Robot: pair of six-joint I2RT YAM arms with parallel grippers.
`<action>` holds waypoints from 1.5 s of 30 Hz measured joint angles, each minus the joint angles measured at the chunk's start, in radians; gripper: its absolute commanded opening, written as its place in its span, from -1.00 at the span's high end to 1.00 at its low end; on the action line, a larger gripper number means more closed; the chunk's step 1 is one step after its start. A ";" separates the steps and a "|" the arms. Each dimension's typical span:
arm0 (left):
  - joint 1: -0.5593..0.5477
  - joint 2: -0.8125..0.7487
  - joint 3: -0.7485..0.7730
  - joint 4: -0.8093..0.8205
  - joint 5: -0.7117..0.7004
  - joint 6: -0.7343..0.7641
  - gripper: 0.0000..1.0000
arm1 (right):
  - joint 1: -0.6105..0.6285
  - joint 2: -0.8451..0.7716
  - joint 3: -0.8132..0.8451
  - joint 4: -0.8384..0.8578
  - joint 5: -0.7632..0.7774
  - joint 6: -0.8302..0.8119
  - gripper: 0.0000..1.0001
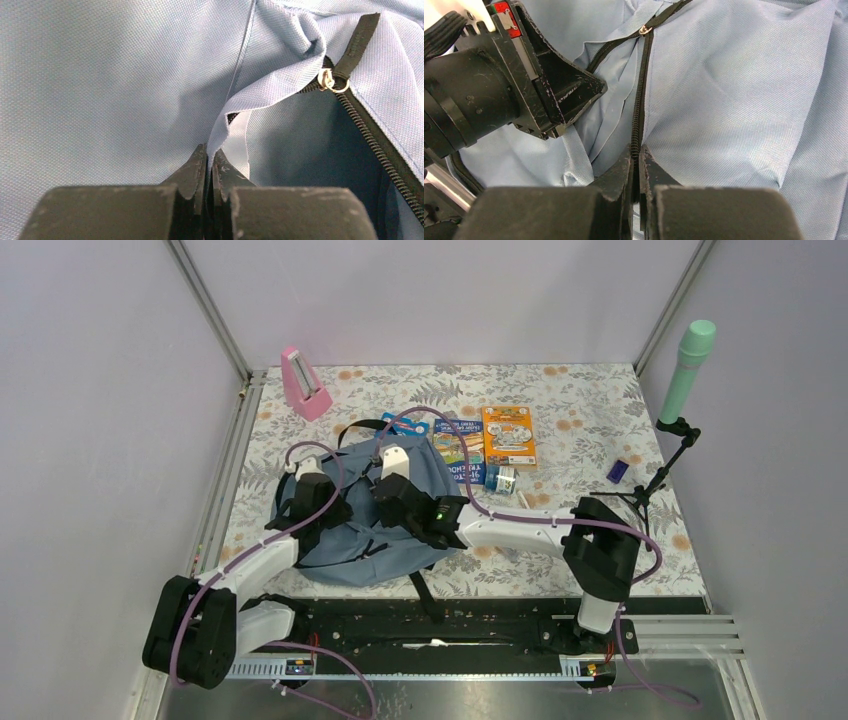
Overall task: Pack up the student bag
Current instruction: Adjust the student bag at the center of the board, then pick up the stationery from the center of the board.
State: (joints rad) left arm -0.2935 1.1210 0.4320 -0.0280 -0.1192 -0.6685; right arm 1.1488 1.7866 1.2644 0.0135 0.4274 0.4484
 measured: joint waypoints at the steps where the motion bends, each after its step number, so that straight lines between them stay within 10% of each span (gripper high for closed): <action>1: 0.006 0.000 0.000 -0.002 0.002 -0.006 1.00 | -0.001 -0.002 -0.002 0.000 0.002 0.001 1.00; 5: 0.013 0.000 0.000 -0.002 0.014 -0.013 1.00 | -0.009 -0.007 -0.005 -0.001 0.005 0.022 0.89; 12: 0.026 0.000 -0.002 0.014 0.039 0.011 1.00 | -0.029 -0.008 -0.003 -0.026 -0.011 0.036 -0.23; 20: 0.034 -0.020 -0.029 0.050 0.056 0.033 1.00 | -0.041 -0.103 -0.002 -0.092 -0.092 -0.034 -0.65; 45: 0.034 -0.062 -0.072 0.110 0.081 0.085 0.99 | -0.428 -0.721 -0.507 -0.605 -0.010 0.196 -0.92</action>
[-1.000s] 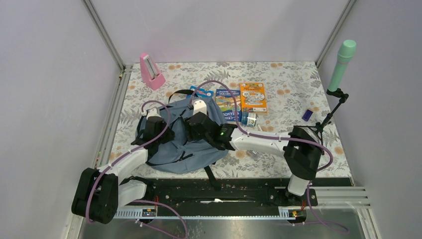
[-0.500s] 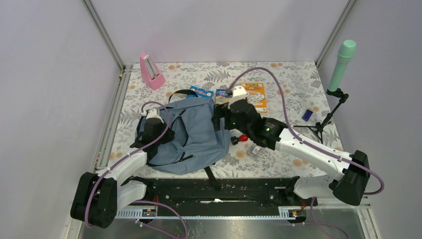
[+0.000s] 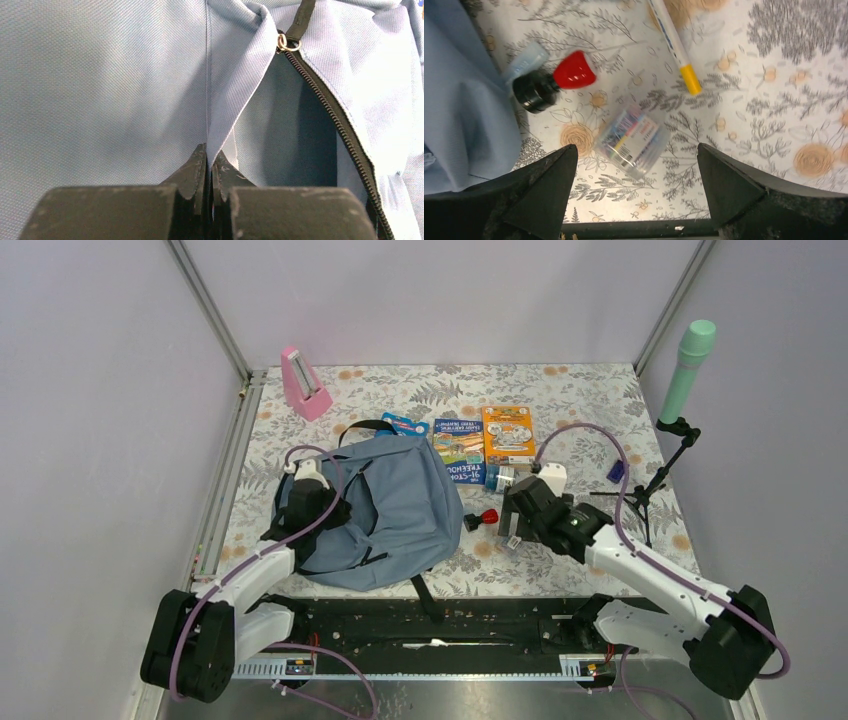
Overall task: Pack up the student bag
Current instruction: Pick up the stationery from the center of the board.
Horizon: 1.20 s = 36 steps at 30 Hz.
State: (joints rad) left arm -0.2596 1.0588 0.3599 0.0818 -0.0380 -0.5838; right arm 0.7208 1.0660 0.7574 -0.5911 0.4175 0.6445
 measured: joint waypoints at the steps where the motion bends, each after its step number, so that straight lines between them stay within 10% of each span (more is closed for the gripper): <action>1: 0.000 -0.005 -0.003 0.002 0.002 0.001 0.99 | 0.000 -0.017 -0.016 -0.010 0.000 0.027 -0.92; 25: 0.000 -0.043 -0.028 0.023 0.005 0.004 0.97 | -0.001 0.093 -0.109 0.064 -0.053 0.279 -0.97; 36: 0.000 -0.043 -0.028 0.023 0.005 0.004 0.97 | 0.018 0.167 -0.110 0.133 -0.072 0.280 -0.39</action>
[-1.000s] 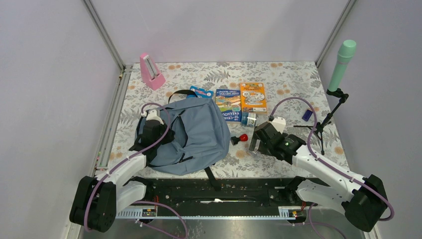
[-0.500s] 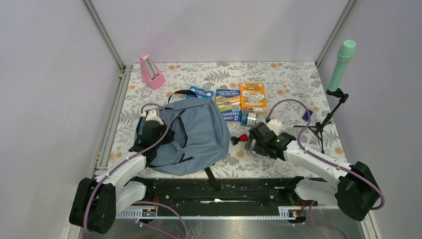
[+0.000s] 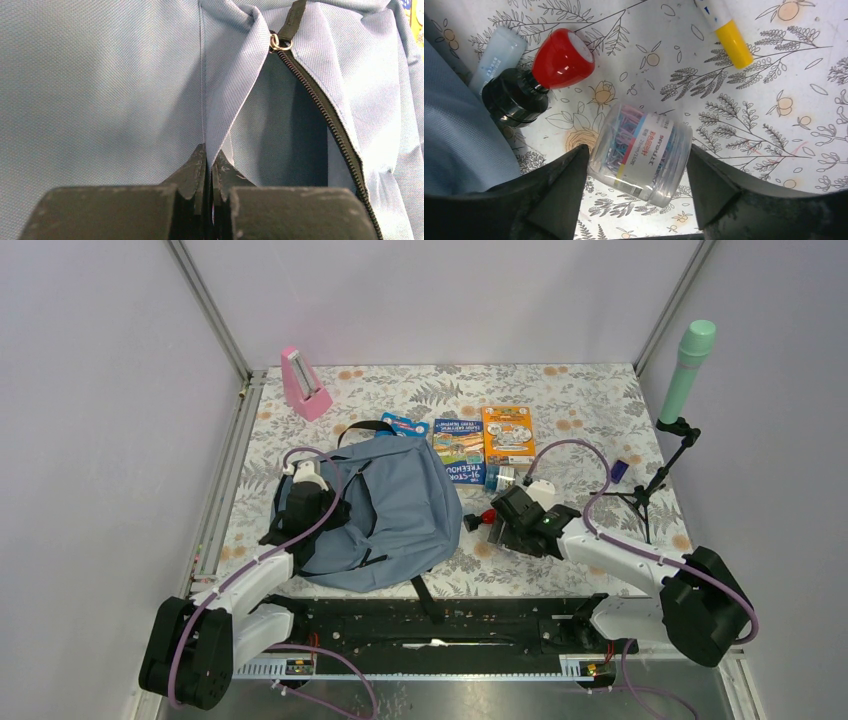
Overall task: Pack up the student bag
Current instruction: Pick up the stationery from the center of the board.
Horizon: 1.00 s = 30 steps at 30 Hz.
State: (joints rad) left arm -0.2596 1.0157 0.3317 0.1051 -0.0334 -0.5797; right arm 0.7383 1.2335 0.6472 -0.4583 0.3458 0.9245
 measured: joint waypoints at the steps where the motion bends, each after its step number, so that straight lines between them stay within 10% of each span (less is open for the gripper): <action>1: 0.000 0.000 0.000 0.000 0.000 0.000 0.97 | 0.003 0.000 0.000 0.001 0.000 -0.002 -0.27; 7: 0.000 -0.003 -0.003 0.003 0.000 0.006 0.71 | 0.018 -0.003 0.000 0.009 0.000 -0.018 0.12; 11: 0.000 -0.031 -0.016 0.018 0.002 0.019 -0.46 | 0.037 -0.037 -0.003 0.008 0.003 -0.051 0.19; 14: 0.000 -0.063 -0.023 0.025 0.006 0.033 -0.93 | 0.060 -0.099 -0.003 0.008 0.012 -0.095 0.21; 30: -0.202 -0.500 -0.049 0.003 0.004 0.160 -0.98 | 0.089 -0.155 0.183 0.085 -0.257 -0.348 0.18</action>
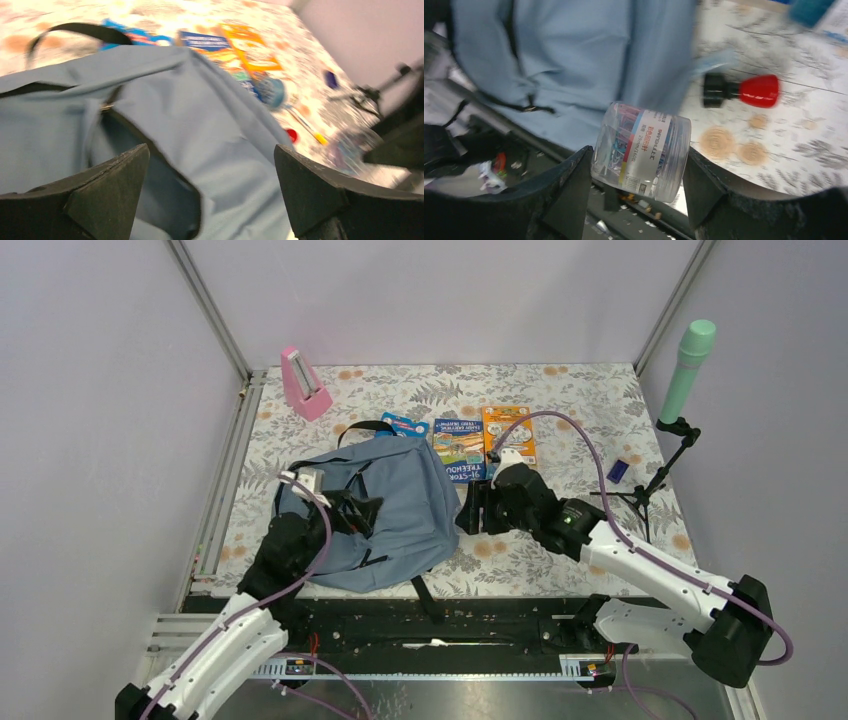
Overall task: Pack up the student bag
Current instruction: Pick up the stationery from the center of the board.
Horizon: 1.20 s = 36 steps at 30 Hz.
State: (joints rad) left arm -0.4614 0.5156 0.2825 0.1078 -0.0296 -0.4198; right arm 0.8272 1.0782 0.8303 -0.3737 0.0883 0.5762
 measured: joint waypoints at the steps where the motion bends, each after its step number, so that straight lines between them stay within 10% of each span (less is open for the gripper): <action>1: -0.032 -0.019 -0.004 0.009 0.016 0.009 -0.98 | 0.001 0.000 0.003 0.014 -0.029 -0.003 0.18; 11: -0.351 -0.031 -0.047 0.122 0.177 0.146 -0.98 | 0.002 0.020 0.068 0.149 -0.331 0.091 0.15; 36: -0.427 0.142 -0.102 0.692 0.307 0.088 -0.98 | 0.002 0.050 0.041 0.474 -0.645 0.404 0.19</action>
State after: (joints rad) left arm -0.8886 0.6575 0.1802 0.7994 0.2779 -0.3321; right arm 0.8295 1.1282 0.8715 0.1001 -0.5571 0.9802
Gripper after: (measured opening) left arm 0.988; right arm 0.666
